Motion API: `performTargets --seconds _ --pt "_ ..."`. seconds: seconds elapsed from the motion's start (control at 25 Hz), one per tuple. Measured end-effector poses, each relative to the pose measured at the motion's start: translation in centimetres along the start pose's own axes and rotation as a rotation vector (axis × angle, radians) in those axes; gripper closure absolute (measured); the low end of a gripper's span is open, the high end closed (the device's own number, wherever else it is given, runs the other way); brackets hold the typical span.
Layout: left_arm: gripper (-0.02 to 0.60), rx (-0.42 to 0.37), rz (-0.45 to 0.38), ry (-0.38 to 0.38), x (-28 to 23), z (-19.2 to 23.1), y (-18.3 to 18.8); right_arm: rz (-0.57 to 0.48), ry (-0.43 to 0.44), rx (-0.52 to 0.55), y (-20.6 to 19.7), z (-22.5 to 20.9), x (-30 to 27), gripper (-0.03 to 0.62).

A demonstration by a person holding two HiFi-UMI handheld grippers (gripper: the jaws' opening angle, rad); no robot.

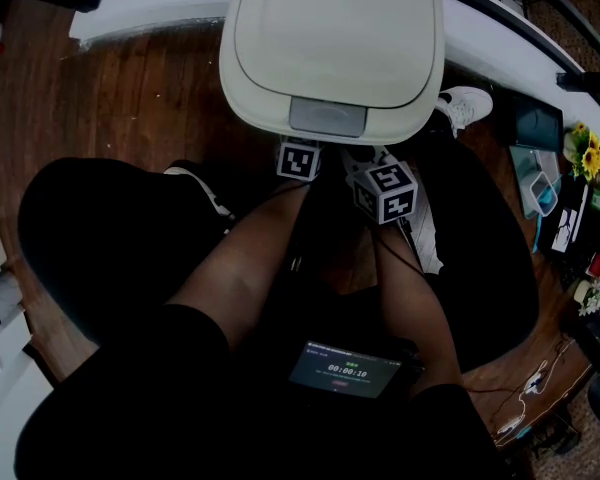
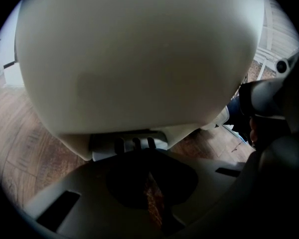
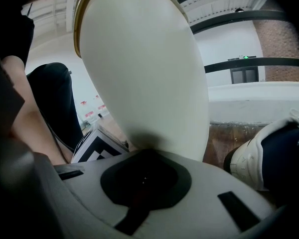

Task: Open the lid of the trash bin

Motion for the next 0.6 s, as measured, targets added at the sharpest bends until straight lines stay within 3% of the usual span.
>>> performTargets --seconds 0.6 --pt "0.565 0.031 0.038 0.007 -0.62 0.20 -0.69 -0.004 -0.015 -0.017 -0.10 -0.60 0.29 0.578"
Point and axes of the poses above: the fingertips, and each gripper's own axes: x backward along the fingers, z to its left, y out of its top, the point moved 3 cm from there along x, backward along the fingers, and after that the axes turned 10 degrees about -z, right-handed, at the moved point
